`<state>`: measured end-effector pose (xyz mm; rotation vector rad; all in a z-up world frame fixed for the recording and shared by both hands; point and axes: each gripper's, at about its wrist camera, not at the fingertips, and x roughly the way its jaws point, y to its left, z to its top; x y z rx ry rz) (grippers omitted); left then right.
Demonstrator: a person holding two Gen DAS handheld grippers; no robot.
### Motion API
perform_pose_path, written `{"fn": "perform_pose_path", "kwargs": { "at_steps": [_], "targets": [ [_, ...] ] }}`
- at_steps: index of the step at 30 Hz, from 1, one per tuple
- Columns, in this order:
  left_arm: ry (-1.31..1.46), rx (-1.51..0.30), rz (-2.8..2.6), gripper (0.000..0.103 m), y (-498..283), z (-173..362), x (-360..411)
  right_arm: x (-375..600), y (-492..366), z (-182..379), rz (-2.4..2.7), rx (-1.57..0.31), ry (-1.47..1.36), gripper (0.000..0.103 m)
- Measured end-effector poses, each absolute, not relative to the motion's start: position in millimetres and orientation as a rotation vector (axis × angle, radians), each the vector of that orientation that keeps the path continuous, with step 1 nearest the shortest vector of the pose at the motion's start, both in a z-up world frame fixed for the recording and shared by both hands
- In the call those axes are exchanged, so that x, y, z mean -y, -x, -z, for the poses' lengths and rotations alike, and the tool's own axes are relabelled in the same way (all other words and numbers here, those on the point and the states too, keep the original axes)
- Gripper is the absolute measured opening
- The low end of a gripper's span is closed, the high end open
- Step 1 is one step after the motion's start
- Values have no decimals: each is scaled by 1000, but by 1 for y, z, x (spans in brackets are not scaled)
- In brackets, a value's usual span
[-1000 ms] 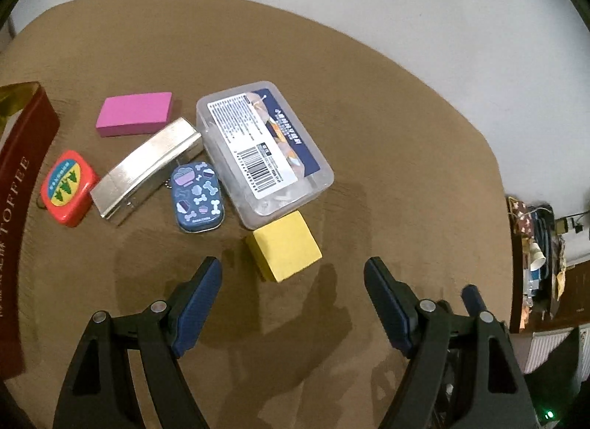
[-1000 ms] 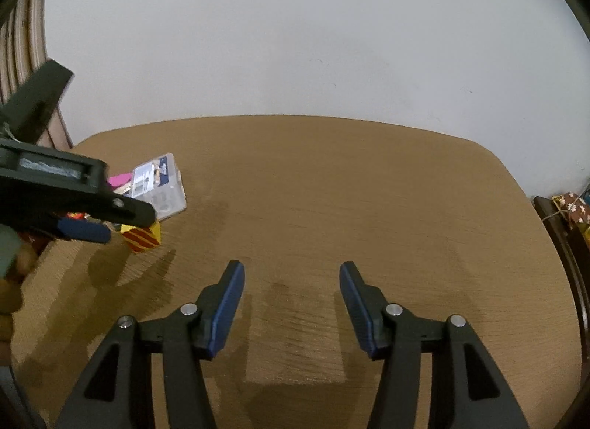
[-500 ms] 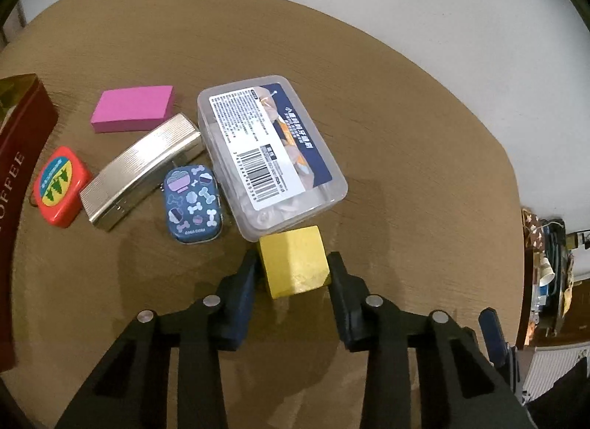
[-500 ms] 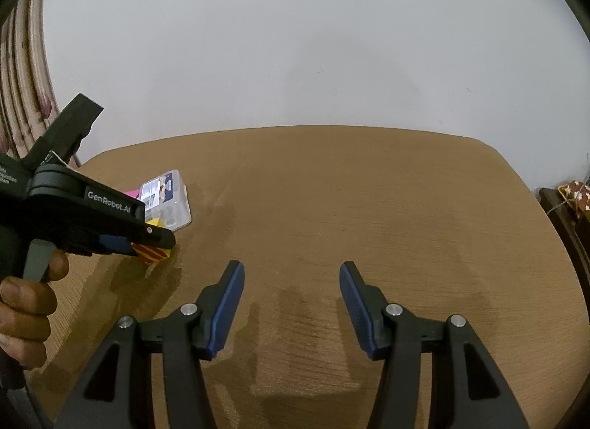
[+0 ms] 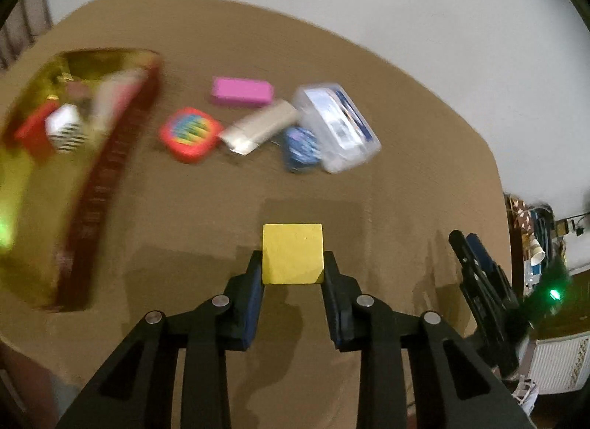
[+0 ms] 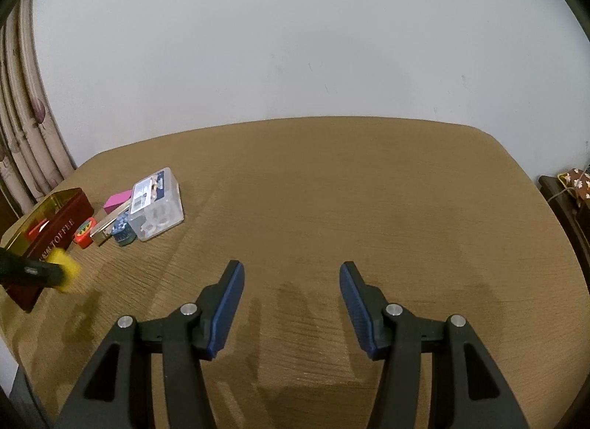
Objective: Organize rigid objects
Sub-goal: 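Carry the yellow cube into the tin and open the left gripper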
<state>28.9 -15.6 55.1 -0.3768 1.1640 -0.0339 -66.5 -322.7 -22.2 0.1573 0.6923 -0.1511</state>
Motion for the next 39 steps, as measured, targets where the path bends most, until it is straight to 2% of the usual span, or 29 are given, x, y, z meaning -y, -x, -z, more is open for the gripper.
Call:
{"fn": "perform_pose_path", "kwargs": {
  "at_steps": [4, 8, 12, 17, 21, 30, 33, 35, 39],
  "targets": [
    [357, -1117, -28, 26, -12, -85, -36, 320, 61, 26, 159, -719, -143, 55],
    [293, -1129, -110, 26, -5, -93, -97, 316, 54, 31, 172, -748, -125, 55],
    [219, -1158, -184, 26, -10, -75, -152, 312, 50, 35, 188, -771, -106, 55],
    [263, -1204, -240, 26, -25, -43, -196, 309, 47, 38, 202, -799, -86, 55],
    [318, -1257, -248, 27, -42, -22, -217, 305, 40, 43, 215, -832, -62, 55],
    [282, -1221, -269, 27, -78, -20, -228, 299, 32, 47, 227, -854, -34, 55],
    [198, -1195, -284, 30, -86, -22, -224, 299, 31, 48, 228, -854, -32, 55],
    [142, -1183, -297, 37, -87, -22, -224, 299, 32, 47, 228, -853, -33, 55],
    [191, -1183, -269, 39, -76, -29, -232, 299, 41, 41, 229, -826, -35, 55]
  ]
}}
